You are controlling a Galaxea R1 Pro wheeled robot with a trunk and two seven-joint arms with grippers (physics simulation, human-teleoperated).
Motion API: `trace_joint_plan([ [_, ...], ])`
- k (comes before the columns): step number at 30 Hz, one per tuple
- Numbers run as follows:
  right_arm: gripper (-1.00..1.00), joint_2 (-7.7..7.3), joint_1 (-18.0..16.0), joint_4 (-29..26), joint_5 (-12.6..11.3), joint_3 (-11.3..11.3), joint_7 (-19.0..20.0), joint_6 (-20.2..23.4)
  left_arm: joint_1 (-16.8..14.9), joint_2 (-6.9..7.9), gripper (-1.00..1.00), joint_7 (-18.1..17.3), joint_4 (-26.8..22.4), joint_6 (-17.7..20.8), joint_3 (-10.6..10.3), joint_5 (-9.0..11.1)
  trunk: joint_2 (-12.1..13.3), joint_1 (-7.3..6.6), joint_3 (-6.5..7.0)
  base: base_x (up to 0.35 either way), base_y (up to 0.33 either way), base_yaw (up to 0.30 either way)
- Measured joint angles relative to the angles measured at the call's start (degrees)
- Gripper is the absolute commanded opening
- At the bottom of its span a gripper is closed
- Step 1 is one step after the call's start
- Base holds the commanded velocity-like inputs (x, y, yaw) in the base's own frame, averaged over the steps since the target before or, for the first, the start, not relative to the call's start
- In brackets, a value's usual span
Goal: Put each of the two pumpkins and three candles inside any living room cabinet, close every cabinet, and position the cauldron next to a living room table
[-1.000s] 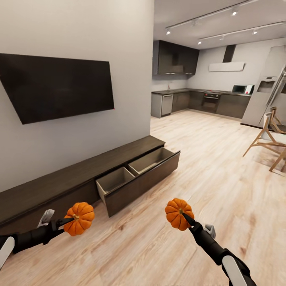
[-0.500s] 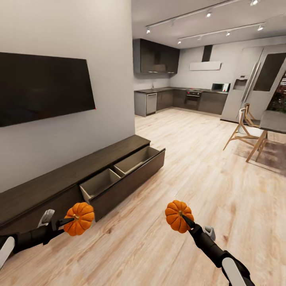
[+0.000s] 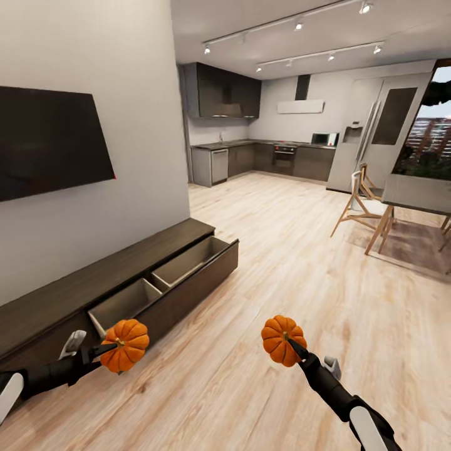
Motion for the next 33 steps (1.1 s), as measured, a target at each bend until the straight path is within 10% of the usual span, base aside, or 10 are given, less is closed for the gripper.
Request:
trace_joint_plan([
  [33,-1.0,0.0,-0.01,1.09,-0.24,-0.09,0.03,-0.03,0.04,0.0,-1.0,-0.05,0.0,-0.01,-0.01,-0.02,0.0,0.0,1.59,0.074,-0.043,-0.204],
])
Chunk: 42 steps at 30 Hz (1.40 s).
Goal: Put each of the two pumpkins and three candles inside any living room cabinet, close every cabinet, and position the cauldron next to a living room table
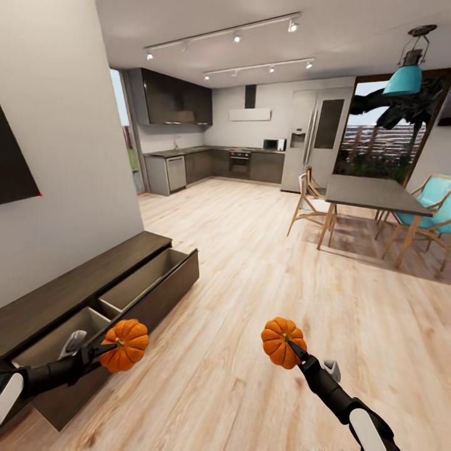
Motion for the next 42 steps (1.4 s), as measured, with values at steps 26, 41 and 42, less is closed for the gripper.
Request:
trace_joint_plan([
  [26,-1.0,-0.09,0.0,4.1,-2.35,-3.81,-0.02,0.35,-0.02,-0.04,-1.0,0.27,-0.01,0.01,0.0,0.19,0.0,0.0,0.96,0.018,0.0,-0.217],
  [41,-1.0,-0.09,0.0,4.22,-4.14,-4.84,-0.01,0.15,-0.02,-0.09,-1.0,1.23,0.0,-0.17,-0.01,0.0,0.0,0.0,0.02,0.294,-0.019,-0.01],
  [42,-1.0,-0.09,0.0,4.22,-4.13,-4.83,0.0,0.15,0.01,-0.09,-1.0,1.26,0.0,-0.17,-0.01,-0.01,0.0,0.0,0.02,0.322,-0.096,0.0],
])
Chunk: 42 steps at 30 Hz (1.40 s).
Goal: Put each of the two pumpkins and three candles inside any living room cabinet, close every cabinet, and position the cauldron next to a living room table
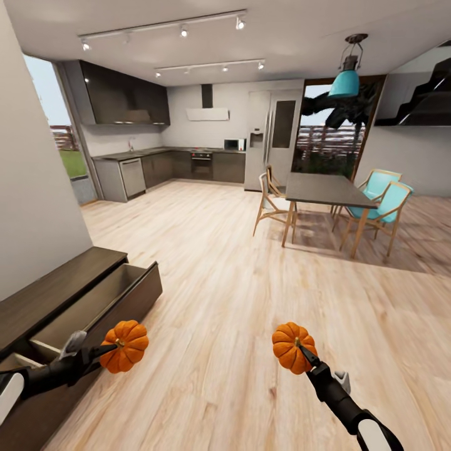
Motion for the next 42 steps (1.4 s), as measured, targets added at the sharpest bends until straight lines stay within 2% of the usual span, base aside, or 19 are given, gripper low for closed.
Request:
trace_joint_plan([
  [18,-1.0,-0.06,0.0,-0.04,0.08,0.14,0.3,-0.08,-0.03,0.0,-1.0,1.02,0.0,-0.08,0.0,-0.07,0.0,0.0,-0.04,0.322,-0.105,-0.007],
  [42,-1.0,-0.07,0.0,0.02,0.21,0.09,0.53,-0.04,-0.01,-0.06,-1.0,1.03,0.0,-0.11,0.0,-0.05,0.0,0.0,-1.75,0.323,-0.115,-0.143],
])
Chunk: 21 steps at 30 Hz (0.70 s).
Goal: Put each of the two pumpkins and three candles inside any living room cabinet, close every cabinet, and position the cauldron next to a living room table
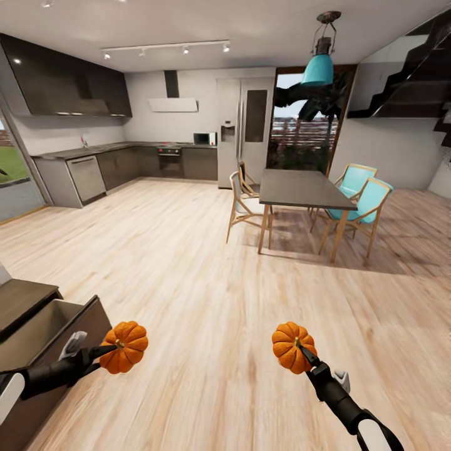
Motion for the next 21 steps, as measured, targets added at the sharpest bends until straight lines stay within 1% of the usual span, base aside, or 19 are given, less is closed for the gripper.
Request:
trace_joint_plan([
  [21,-1.0,0.07,0.0,-0.01,-0.03,0.09,-0.46,-0.17,-0.05,-0.11,-1.0,-0.01,0.0,0.03,0.0,0.07,0.0,0.0,-0.04,0.319,-0.103,-0.007],
])
